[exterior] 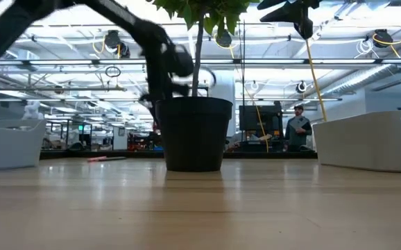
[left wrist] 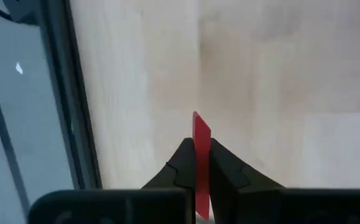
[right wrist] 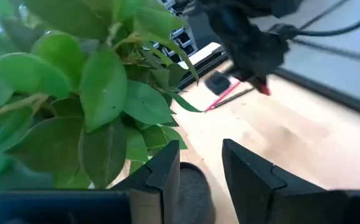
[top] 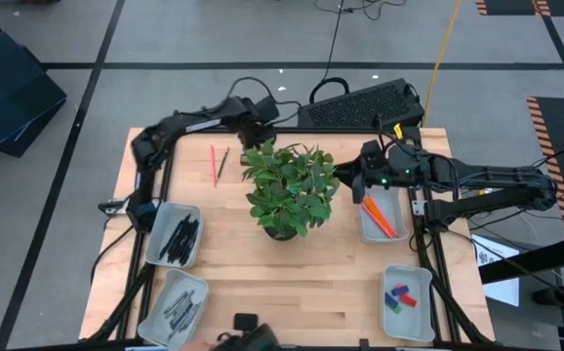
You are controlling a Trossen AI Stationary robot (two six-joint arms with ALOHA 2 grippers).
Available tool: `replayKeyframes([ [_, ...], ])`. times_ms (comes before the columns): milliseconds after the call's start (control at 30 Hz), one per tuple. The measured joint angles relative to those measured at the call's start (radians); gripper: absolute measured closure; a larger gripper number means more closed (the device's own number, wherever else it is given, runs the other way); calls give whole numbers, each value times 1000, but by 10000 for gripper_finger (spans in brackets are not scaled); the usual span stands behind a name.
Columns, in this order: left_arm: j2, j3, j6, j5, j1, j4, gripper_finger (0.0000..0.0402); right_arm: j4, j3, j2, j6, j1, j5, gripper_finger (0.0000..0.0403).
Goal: Sort crayons/erasers/pens/pencils in bins
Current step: Put the red eraser into the bottom right gray bin
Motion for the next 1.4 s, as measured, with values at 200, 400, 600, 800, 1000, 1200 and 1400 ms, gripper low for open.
replayKeyframes([
  [200, -277, 0, -128, -55, 4, -76, 380, 28, 0, -48, -158, -10, 9, 291],
  [400, -590, 1, -296, -12, -51, 38, 384, 324, 0, -100, -341, -28, 29, 291],
  [600, -781, 2, -566, 123, -147, 371, 381, 649, 0, -69, -419, -26, -33, 248],
  [800, -796, 3, -781, 212, -278, 732, 385, 782, 0, 41, -385, 39, -106, 183],
  [1000, -692, 3, -914, 207, -409, 898, 375, 907, 0, 136, -439, 118, -49, 176],
  [1200, -541, 3, -924, 206, -494, 1111, 385, 965, 0, 150, -384, 121, -51, 193],
  [1400, -400, 3, -920, 205, -524, 1310, 371, 968, 0, 150, -382, 121, -51, 203],
])
